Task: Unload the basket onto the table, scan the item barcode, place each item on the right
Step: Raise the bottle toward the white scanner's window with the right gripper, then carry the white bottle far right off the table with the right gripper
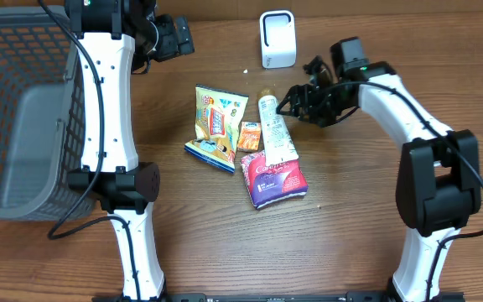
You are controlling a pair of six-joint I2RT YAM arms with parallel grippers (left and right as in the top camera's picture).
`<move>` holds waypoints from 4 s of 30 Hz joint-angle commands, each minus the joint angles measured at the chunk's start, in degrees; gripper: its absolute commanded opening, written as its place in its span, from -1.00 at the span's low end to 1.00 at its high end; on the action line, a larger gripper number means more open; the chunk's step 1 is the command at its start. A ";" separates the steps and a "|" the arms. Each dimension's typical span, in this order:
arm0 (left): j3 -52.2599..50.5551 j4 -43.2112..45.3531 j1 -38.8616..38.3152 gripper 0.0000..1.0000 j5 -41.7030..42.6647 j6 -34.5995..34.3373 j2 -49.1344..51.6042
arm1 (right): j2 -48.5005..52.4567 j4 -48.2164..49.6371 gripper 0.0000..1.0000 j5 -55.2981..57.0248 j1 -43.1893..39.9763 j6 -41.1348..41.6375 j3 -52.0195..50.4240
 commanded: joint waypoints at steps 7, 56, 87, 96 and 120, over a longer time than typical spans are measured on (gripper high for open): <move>0.37 -0.07 -0.11 0.99 -0.20 0.02 -0.52 | 3.98 1.79 0.39 6.71 4.52 6.97 -0.96; 0.37 -0.07 -0.11 0.99 -0.20 0.04 -0.52 | 4.28 -6.82 -0.93 13.29 1.81 -14.82 22.77; 0.37 -0.07 -0.11 0.99 -0.20 0.02 -0.55 | 4.28 3.28 -0.93 47.60 1.46 -7.30 24.26; 0.37 -0.07 -0.11 0.99 -0.20 0.02 -0.52 | 8.11 20.63 -0.92 73.59 9.94 -27.10 24.24; 0.37 -0.07 -0.11 0.99 -0.20 0.02 -0.52 | 16.92 31.28 -0.92 86.49 15.37 -44.74 24.20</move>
